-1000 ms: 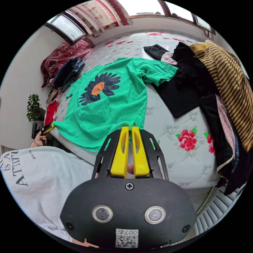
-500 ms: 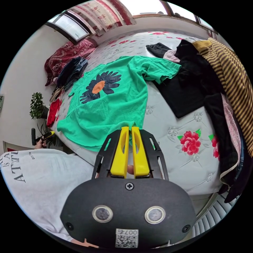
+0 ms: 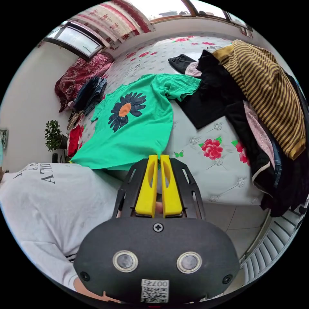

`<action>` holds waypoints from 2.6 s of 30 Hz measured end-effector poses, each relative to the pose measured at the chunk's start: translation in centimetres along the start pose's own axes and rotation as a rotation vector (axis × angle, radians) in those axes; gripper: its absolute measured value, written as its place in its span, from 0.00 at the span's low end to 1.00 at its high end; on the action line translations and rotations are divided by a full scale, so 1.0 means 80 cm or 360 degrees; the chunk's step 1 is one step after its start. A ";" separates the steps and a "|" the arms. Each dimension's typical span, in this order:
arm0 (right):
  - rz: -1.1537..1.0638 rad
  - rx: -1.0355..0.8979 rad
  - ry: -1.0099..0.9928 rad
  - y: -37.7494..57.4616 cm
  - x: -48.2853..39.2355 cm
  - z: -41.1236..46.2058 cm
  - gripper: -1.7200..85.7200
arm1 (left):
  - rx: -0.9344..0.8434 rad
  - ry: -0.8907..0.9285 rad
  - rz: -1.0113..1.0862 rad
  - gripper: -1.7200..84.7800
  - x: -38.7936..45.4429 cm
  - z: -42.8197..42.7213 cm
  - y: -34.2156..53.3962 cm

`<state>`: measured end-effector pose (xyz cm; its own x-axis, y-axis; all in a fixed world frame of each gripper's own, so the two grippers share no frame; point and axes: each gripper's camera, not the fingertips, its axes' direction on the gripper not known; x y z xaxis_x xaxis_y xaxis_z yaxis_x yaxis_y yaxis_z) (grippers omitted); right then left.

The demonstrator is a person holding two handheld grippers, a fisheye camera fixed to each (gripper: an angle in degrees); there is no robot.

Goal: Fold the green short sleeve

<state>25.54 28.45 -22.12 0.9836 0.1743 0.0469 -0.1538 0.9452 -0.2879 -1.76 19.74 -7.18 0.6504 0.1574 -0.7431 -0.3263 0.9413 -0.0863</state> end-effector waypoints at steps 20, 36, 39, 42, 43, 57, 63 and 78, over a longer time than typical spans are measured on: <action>-0.0328 0.1380 -0.0100 -0.246 -0.229 -0.263 0.02 | 0.0971 0.0342 0.0489 0.01 0.153 -0.230 -0.402; -0.0655 0.0688 0.0163 -0.008 -0.205 -0.040 0.02 | 0.0699 -0.0066 0.0262 0.01 0.092 -0.141 -0.105; -0.0398 0.0302 0.0291 -0.007 -0.175 0.094 0.02 | 0.0502 -0.0100 -0.0208 0.01 -0.010 -0.050 -0.060; -0.0270 -0.0036 0.0342 -0.010 -0.152 0.183 0.02 | 0.0388 0.0055 -0.0693 0.01 -0.103 0.023 -0.013; -0.0258 -0.0075 0.0338 -0.011 -0.151 0.189 0.02 | 0.0437 0.0135 -0.0788 0.01 -0.120 0.032 0.001; -0.0105 -0.0130 0.0048 0.029 -0.125 0.145 0.02 | 0.0359 0.0127 -0.0516 0.01 -0.068 0.024 0.038; -0.0020 -0.0032 -0.0337 -0.054 -0.104 0.101 0.02 | 0.0396 0.0233 -0.0496 0.01 -0.083 0.014 -0.015; -0.0002 0.0204 -0.0033 -0.217 -0.125 0.165 0.06 | 0.0592 -0.0377 -0.0410 0.14 -0.066 0.025 -0.215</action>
<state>17.10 13.96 -4.98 0.9818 0.1773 0.0673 -0.1645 0.9727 -0.1635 1.76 3.28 -0.44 0.8294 -0.0710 -0.5541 0.1033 0.9943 0.0273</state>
